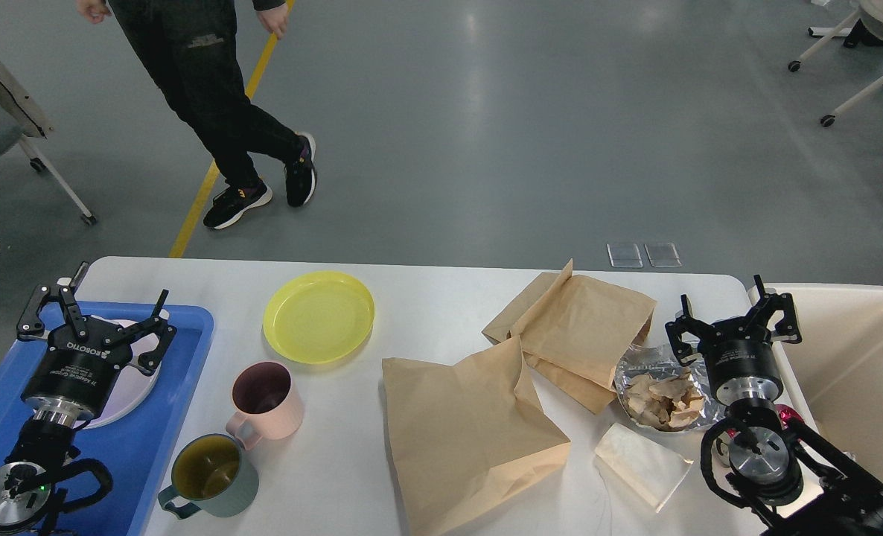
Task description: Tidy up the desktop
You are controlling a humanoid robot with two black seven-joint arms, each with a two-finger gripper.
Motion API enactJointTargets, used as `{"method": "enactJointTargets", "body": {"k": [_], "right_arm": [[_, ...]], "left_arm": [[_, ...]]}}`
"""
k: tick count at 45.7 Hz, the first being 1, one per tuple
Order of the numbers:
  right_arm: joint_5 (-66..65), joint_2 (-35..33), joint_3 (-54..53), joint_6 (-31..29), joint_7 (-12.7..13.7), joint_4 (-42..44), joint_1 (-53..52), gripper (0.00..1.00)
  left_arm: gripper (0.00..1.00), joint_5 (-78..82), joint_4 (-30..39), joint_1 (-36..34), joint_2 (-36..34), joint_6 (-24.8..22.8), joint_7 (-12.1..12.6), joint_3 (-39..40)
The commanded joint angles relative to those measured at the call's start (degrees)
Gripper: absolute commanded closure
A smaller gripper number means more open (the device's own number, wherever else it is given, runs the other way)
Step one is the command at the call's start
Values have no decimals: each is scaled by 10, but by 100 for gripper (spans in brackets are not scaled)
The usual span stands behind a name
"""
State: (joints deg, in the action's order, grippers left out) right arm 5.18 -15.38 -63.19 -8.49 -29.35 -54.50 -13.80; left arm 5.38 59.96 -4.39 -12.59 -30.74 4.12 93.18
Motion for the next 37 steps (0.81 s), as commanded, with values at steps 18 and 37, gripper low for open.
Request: {"method": "enactJointTargets", "body": {"k": [18,37], "right_arm": [[0,0,0,1,0,0,0,0],[0,0,0,0,0,0,-1,0]], "left_arm": [[3,1,-4,-4,-39,5,3,0],[3,-2,5,-61,-323,5,-6,-264]]}}
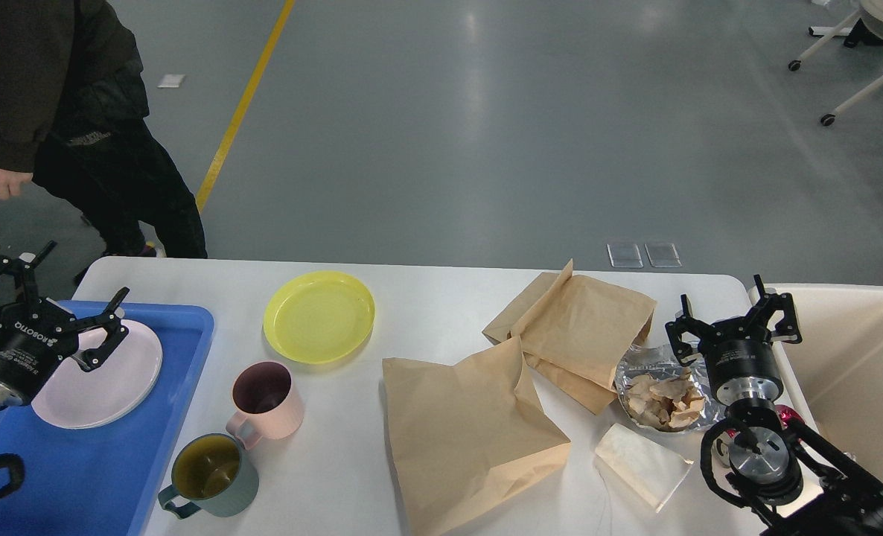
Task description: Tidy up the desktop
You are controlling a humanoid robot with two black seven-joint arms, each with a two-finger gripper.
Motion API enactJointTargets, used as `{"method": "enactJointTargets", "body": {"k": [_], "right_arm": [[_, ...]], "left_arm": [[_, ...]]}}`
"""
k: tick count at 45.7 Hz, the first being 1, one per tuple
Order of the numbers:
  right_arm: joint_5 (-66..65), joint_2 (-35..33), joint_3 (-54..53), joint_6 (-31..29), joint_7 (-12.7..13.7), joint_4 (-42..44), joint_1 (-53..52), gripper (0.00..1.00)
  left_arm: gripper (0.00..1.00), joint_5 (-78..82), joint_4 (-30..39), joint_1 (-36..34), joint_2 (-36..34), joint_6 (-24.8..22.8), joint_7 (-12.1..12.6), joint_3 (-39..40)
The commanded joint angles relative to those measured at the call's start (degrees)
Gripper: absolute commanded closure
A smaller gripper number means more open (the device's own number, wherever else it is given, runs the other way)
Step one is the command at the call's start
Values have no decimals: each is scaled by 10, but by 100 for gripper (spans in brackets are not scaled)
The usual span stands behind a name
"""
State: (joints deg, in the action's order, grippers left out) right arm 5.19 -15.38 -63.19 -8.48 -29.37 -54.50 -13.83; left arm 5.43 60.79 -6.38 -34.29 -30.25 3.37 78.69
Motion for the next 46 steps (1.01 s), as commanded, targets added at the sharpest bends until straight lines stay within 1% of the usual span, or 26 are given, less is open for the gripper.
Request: {"method": "enactJointTargets", "body": {"k": [1,6,10,13,14,16,18,20,28,31,35,38,42,44,46], "right_arm": [[0,0,0,0,0,0,0,0],[0,0,0,0,0,0,0,0],[0,0,0,0,-1,0,-1,0],[0,0,0,0,0,0,-1,0],[0,0,0,0,0,0,-1,0],[0,0,0,0,0,0,-1,0],[0,0,0,0,0,0,0,0],[0,0,0,0,-1,0,-1,0],[0,0,0,0,0,0,-1,0],[0,0,0,0,0,0,0,0],[0,0,0,0,0,0,-1,0],[0,0,0,0,0,0,0,0],[0,0,0,0,0,0,0,0],[0,0,0,0,0,0,0,0],[0,0,0,0,0,0,0,0]], "left_arm": [[3,-3,-3,-55,-128,0,3,-142],[3,-2,-3,-122,-208,-7,6,-254],[3,-2,-1,-202,-262,-24,1,-371],[3,-2,-1,-276,-307,-64,1,-462],[3,-2,-1,-342,-331,-94,0,-537],[3,-2,-1,-401,-339,-113,8,-597],[3,-2,-3,-456,-343,-124,2,-659],[3,-2,-4,-506,-343,-126,1,-713],[3,-2,-6,-701,-303,-127,1,-930],[3,-2,-6,-782,-284,-127,5,-1014],[3,-2,-6,-878,-235,-125,1,-1143],[3,-1,-4,-950,-197,-127,8,-1243],[3,-2,0,-1021,-130,-128,1,-1371],[3,-2,1,-1049,-92,-128,1,-1413],[3,-2,4,-1072,-58,-130,4,-1437]]}}
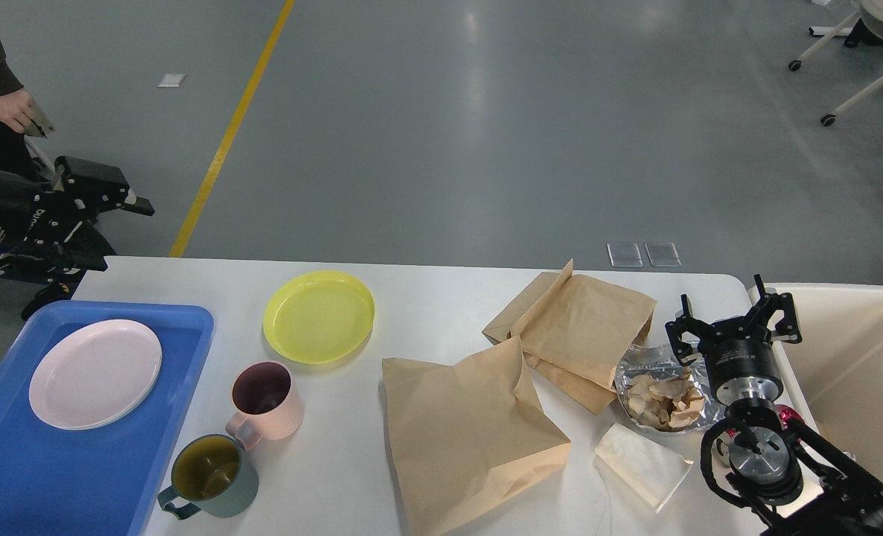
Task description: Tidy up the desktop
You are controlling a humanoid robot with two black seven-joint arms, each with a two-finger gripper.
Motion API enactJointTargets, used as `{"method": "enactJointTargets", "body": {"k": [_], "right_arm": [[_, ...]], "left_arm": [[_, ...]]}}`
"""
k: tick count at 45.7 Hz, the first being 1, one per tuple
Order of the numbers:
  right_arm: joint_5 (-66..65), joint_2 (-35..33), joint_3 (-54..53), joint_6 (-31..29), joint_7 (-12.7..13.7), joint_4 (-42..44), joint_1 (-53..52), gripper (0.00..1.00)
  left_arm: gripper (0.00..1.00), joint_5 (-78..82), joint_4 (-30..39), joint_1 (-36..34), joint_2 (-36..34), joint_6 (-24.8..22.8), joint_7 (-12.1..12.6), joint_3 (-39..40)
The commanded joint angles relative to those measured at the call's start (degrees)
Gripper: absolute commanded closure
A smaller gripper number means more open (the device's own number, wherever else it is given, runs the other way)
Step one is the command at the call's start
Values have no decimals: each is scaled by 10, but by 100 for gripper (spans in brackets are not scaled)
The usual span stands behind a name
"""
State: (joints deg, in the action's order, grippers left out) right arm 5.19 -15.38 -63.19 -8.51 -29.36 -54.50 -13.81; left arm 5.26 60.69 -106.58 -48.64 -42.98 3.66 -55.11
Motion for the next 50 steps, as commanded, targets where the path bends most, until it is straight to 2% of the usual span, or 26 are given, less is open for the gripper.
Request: {"method": "enactJointTargets", "body": {"k": [1,4,7,14,18,21,25,30,36,39,45,50], "right_arm": [[0,0,0,0,-1,0,0,0],[0,0,0,0,0,0,0,0],[0,0,0,0,0,0,-1,0],[0,0,0,1,0,0,0,0],[0,0,0,0,0,0,0,0],[0,0,0,1,0,0,-1,0],[0,0,0,0,0,0,0,0],[0,0,0,0,0,0,-1,0],[0,0,0,0,0,0,0,0],[0,0,0,0,0,0,0,0],[0,0,0,0,0,0,0,0],[0,0,0,0,0,0,0,0]], "left_arm": [[3,-1,7,-81,100,-5,5,-109],[3,-2,21,-116,136,-31,6,-139],[3,-8,72,-187,171,-55,4,-181],[4,-69,238,-359,232,-51,2,-244],[4,-122,299,-445,279,-51,1,-290],[4,-164,322,-478,327,-51,-1,-324],[4,-219,338,-485,383,-50,-12,-371],[4,-253,347,-488,408,-56,-26,-406],[3,-249,339,-478,420,-71,-23,-399],[3,-250,334,-466,423,-72,-30,-394],[4,-250,330,-411,423,-45,-31,-398],[4,-249,331,-392,414,-44,-23,-388]]}}
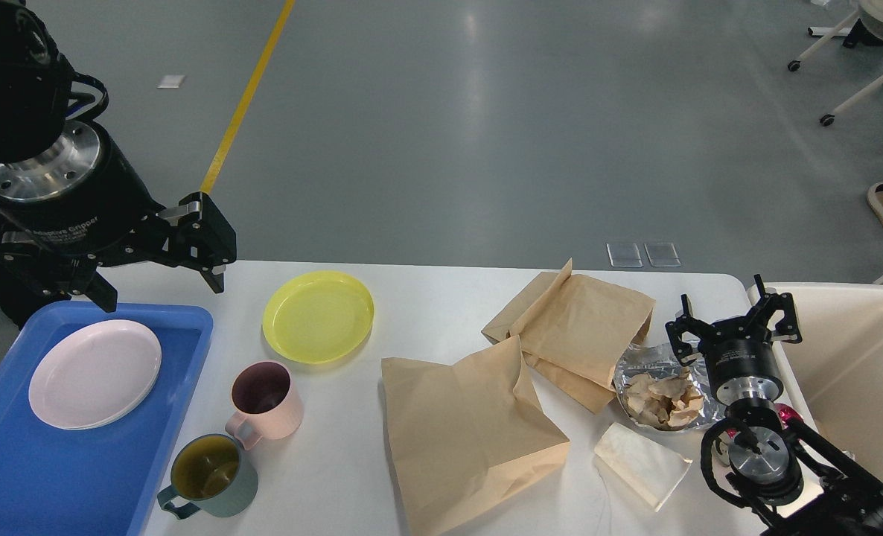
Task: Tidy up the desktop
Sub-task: 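Move the left gripper down toward the teal mug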
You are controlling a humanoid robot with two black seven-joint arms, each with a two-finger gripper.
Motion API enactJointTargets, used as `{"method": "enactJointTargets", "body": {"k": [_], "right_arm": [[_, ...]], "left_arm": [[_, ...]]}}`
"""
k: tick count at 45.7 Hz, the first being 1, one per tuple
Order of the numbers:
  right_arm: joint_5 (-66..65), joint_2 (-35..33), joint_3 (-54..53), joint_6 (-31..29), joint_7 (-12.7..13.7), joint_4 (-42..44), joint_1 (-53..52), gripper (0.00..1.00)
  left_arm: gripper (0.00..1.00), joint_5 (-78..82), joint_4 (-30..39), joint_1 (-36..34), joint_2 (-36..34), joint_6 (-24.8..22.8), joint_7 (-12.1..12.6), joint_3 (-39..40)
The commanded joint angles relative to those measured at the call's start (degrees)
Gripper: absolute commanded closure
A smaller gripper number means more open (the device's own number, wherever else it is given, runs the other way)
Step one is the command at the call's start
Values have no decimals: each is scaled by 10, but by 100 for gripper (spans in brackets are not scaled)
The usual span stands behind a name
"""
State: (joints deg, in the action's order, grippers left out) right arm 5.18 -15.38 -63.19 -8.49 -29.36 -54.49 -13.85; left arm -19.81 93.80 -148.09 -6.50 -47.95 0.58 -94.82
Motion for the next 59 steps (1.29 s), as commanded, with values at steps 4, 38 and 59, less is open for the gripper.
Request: {"method": "enactJointTargets", "body": {"k": [4,38,59], "right_arm": [[0,0,0,0,0,0,0,0],[0,0,0,1,-1,2,-1,0],[0,0,0,1,0,1,-1,0]], "left_arm": [[4,19,0,69,-33,15,12,20],[7,132,-82,483,-138,301,11,131],[8,140,-149,589,-103,346,11,168]]}}
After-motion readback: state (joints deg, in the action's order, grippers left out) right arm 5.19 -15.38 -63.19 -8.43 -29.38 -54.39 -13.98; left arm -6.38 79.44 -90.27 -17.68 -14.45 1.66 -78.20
